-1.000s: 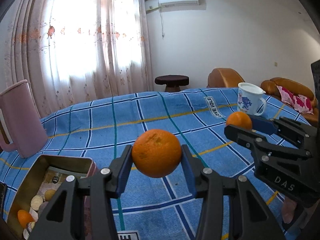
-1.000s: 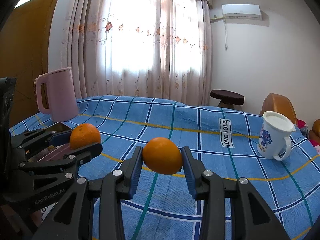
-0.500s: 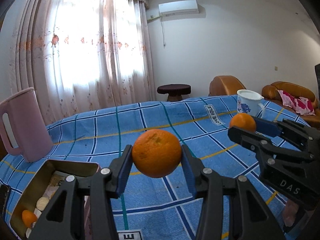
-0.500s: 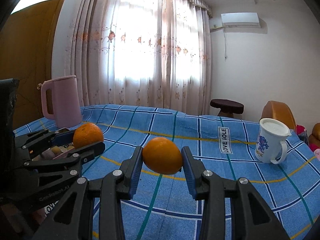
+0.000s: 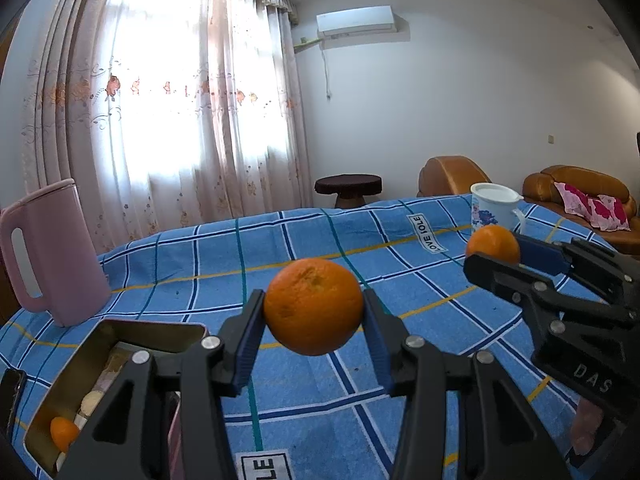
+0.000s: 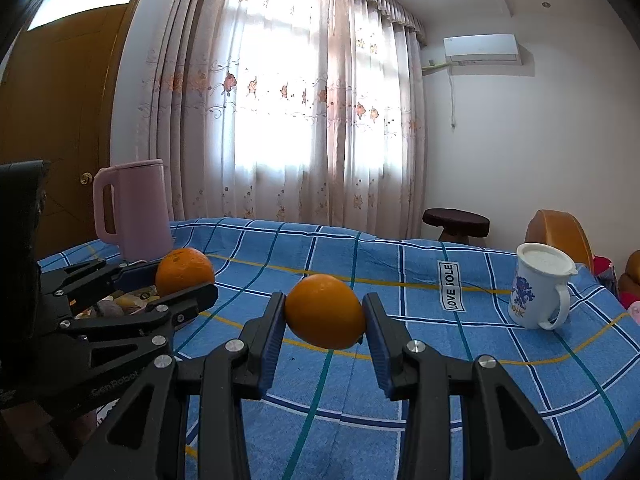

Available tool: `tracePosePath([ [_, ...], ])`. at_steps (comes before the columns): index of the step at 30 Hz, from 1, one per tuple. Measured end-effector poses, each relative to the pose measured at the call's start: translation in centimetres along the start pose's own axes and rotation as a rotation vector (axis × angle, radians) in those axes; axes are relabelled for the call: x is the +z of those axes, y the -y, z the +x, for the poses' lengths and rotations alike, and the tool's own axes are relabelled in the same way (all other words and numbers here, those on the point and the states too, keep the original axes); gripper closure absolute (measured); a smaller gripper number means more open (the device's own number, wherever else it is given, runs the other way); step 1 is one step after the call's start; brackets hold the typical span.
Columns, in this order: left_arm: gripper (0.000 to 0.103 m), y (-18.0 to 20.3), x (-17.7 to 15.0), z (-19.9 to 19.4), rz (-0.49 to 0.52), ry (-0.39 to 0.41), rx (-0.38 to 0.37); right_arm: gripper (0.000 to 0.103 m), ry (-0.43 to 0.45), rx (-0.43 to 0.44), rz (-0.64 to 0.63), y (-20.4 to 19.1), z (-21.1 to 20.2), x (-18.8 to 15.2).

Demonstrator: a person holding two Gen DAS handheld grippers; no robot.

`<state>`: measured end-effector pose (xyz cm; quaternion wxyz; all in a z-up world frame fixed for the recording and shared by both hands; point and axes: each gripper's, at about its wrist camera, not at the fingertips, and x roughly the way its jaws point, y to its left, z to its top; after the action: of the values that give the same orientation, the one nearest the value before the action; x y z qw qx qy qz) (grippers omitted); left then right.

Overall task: Organize fruits
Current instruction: 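Carry the orange with the left gripper while the right gripper carries its orange over the tin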

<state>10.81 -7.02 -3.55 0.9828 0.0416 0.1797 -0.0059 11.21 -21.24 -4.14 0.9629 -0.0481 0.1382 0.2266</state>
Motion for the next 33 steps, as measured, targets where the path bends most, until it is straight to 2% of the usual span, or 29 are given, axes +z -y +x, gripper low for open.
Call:
tracePosePath([
  [13,0.054,-2.0,-1.1,-2.0,-0.023,-0.028,-0.024,0.062,-0.009,0.061,-0.012,-2.2,-0.9,-0.3],
  [33,0.054,-6.9,-2.7,-4.5,-0.076,-0.045,0.022,0.062,-0.028,0.179,-0.074,-7.6,-0.3,-0.2],
])
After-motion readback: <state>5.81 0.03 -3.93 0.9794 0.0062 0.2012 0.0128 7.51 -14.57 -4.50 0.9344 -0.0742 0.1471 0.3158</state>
